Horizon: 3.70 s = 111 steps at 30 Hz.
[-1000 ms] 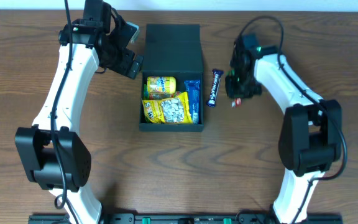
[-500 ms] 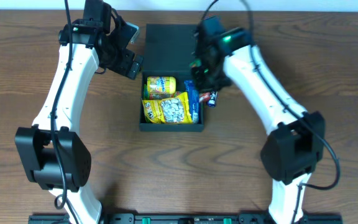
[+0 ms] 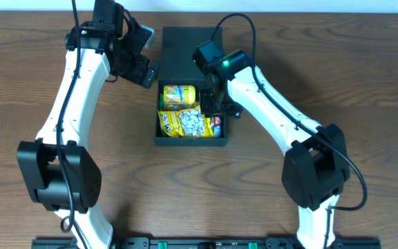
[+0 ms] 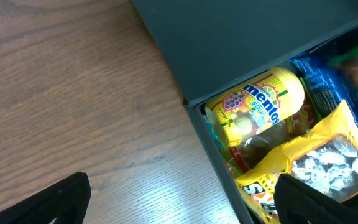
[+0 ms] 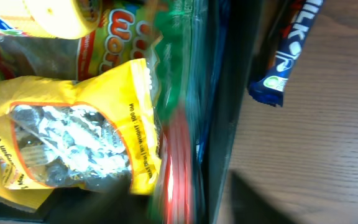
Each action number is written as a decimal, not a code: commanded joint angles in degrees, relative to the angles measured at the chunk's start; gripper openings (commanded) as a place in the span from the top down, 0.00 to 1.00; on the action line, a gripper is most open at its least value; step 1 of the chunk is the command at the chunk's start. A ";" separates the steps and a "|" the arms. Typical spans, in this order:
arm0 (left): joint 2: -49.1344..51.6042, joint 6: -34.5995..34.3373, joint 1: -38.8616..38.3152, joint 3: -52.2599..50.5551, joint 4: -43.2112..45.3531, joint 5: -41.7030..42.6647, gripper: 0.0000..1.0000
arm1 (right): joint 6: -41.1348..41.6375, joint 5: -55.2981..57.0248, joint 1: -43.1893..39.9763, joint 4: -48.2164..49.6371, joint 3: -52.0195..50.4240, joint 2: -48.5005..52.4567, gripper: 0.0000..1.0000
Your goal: Pack container
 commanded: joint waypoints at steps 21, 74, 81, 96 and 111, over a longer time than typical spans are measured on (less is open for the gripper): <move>-1.25 -0.63 0.13 0.52 0.13 -0.17 0.05 | 5.79 0.39 -13.33 6.10 4.22 7.30 0.55; -1.25 -0.68 0.13 0.52 0.26 -0.17 0.05 | -2.93 0.83 -14.49 -5.66 16.04 12.37 0.98; -1.25 -1.42 0.44 0.52 0.59 -0.20 0.05 | -8.24 -0.90 -7.91 -8.26 22.01 6.78 0.97; -2.14 -6.47 6.54 0.52 1.20 4.98 0.05 | -4.00 -1.95 4.31 -7.19 8.98 7.23 0.99; -2.14 -5.44 6.88 0.52 1.42 13.94 0.05 | -4.59 0.66 1.22 -6.16 15.37 2.97 0.17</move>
